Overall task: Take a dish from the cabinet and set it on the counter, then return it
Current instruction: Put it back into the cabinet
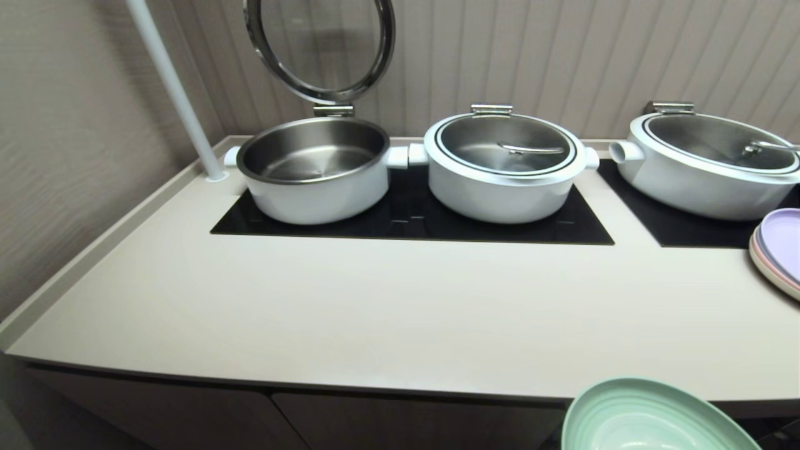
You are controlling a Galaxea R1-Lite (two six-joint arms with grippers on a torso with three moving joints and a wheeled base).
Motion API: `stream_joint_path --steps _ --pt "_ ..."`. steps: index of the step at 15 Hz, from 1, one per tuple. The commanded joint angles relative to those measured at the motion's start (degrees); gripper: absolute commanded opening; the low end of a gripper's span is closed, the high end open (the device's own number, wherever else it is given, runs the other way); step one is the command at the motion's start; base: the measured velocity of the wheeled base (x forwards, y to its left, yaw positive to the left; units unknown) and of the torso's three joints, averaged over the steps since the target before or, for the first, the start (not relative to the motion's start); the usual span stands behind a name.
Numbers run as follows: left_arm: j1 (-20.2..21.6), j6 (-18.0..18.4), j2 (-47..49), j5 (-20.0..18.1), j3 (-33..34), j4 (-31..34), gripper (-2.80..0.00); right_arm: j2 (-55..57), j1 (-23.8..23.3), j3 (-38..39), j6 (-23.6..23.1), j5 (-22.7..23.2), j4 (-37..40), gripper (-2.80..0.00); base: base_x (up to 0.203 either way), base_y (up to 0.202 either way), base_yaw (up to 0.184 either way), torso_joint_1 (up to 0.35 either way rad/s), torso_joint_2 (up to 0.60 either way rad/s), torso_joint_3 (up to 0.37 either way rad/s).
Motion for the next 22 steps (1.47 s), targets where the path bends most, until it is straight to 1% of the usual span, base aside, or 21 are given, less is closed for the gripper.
stream_joint_path --steps 1,8,11,15,17,22 --pt "0.0 -0.01 -0.02 -0.03 0.0 0.0 -2.8 -0.02 0.03 -0.01 0.33 -0.01 0.21 -2.8 0.0 0.0 0.0 -0.148 0.33 0.177" --pt "0.0 -0.01 -0.02 0.04 0.0 0.0 -2.8 -0.02 0.03 -0.44 -0.03 0.17 0.21 -2.8 0.0 0.0 0.0 -0.154 0.33 0.179" --pt "0.0 -0.02 -0.02 0.01 0.0 0.0 -2.8 -0.02 0.12 -0.8 -1.31 0.26 0.7 -2.8 0.0 0.0 0.0 -0.175 0.38 0.201" --pt "0.0 -0.01 -0.02 0.04 0.0 0.0 -2.8 -0.02 0.47 -1.51 -1.61 0.34 0.74 -2.8 0.0 0.0 0.0 -0.237 0.52 0.279" --pt "0.0 -0.01 -0.02 0.04 0.0 0.0 -2.8 -0.02 0.56 -1.77 -1.96 1.52 0.65 -2.8 0.0 0.0 0.0 -0.258 0.55 0.297" --pt "0.0 -0.01 -0.02 0.04 0.0 0.0 -2.8 -0.11 0.73 -2.47 -2.93 2.63 0.74 -2.8 0.0 0.0 0.0 -0.231 0.53 0.288"
